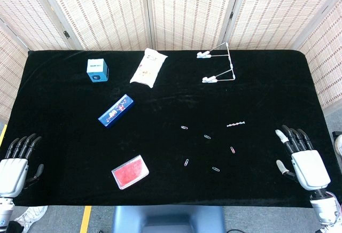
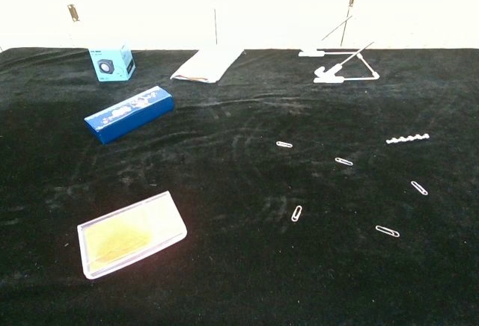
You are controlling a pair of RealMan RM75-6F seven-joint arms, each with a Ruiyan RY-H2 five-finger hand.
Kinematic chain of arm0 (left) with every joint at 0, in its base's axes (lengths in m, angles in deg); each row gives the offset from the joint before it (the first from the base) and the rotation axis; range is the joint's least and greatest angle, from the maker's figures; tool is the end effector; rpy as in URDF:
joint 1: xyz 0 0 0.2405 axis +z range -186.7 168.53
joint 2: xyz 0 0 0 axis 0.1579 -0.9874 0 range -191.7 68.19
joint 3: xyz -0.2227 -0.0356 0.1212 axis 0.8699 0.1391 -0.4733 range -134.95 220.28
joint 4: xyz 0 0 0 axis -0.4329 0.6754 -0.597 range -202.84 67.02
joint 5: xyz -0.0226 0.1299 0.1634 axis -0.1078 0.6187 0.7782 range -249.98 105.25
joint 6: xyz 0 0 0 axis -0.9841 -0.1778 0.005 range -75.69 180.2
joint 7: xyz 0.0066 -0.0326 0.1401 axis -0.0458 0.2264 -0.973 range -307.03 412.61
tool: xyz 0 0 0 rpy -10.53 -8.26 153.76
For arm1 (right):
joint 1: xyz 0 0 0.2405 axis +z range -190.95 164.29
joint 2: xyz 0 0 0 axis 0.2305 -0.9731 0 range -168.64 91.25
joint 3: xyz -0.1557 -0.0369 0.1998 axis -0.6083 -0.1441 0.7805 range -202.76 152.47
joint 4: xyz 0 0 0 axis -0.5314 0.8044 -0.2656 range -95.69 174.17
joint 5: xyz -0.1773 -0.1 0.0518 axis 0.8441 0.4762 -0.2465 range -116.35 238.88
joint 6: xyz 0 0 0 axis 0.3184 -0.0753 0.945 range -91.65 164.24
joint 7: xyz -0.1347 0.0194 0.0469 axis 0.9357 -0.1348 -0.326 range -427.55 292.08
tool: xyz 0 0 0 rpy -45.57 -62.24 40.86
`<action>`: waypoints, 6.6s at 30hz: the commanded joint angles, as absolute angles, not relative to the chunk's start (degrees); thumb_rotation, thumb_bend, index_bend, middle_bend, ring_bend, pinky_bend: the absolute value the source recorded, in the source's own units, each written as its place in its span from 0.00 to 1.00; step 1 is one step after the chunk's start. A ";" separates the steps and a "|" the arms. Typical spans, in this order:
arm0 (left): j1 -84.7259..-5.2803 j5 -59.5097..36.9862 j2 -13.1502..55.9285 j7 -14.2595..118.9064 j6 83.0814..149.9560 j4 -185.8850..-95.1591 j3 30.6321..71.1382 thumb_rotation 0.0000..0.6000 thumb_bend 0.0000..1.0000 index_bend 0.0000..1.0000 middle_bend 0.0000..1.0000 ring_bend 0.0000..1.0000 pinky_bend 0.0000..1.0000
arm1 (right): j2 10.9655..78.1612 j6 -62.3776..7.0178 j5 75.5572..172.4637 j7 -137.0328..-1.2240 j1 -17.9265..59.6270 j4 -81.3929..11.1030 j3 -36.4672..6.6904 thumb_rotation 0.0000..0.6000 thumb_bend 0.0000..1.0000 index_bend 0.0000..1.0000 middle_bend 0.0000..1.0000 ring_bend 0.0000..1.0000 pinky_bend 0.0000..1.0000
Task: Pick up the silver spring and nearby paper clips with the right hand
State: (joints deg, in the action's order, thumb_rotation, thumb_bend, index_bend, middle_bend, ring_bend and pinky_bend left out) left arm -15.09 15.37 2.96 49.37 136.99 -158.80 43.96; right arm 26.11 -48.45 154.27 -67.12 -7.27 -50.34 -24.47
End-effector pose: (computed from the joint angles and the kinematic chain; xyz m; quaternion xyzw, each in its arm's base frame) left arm -0.3102 0.1817 0.1520 -0.6269 -0.3613 -0.3685 0.5836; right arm -0.3035 -0.1788 0.1465 0.6505 -0.3523 0.3880 0.5497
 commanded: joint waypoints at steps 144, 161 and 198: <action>-13.19 14.94 -2.26 67.55 138.58 -155.35 44.59 1.00 0.55 0.03 0.06 0.06 0.00 | 61.99 -20.36 133.44 -56.14 20.98 -11.18 -14.17 1.00 0.44 0.75 0.06 0.00 0.00; -13.19 14.91 -2.08 67.33 138.63 -155.36 44.66 1.00 0.55 0.01 0.06 0.06 0.00 | 56.23 -27.55 136.11 -57.84 18.56 -21.53 -13.91 1.00 0.45 0.78 0.09 0.00 0.00; -12.47 14.67 -2.89 69.75 139.71 -155.08 44.96 1.00 0.55 0.01 0.06 0.06 0.00 | 57.98 -25.02 139.99 -62.58 19.30 -32.70 -17.76 1.00 0.45 0.79 0.11 0.00 0.00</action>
State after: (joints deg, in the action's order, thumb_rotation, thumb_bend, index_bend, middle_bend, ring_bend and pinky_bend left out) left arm -12.49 14.69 -2.88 69.73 139.69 -155.09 44.96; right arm 57.82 -25.16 140.04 -62.45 19.17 -32.88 -17.84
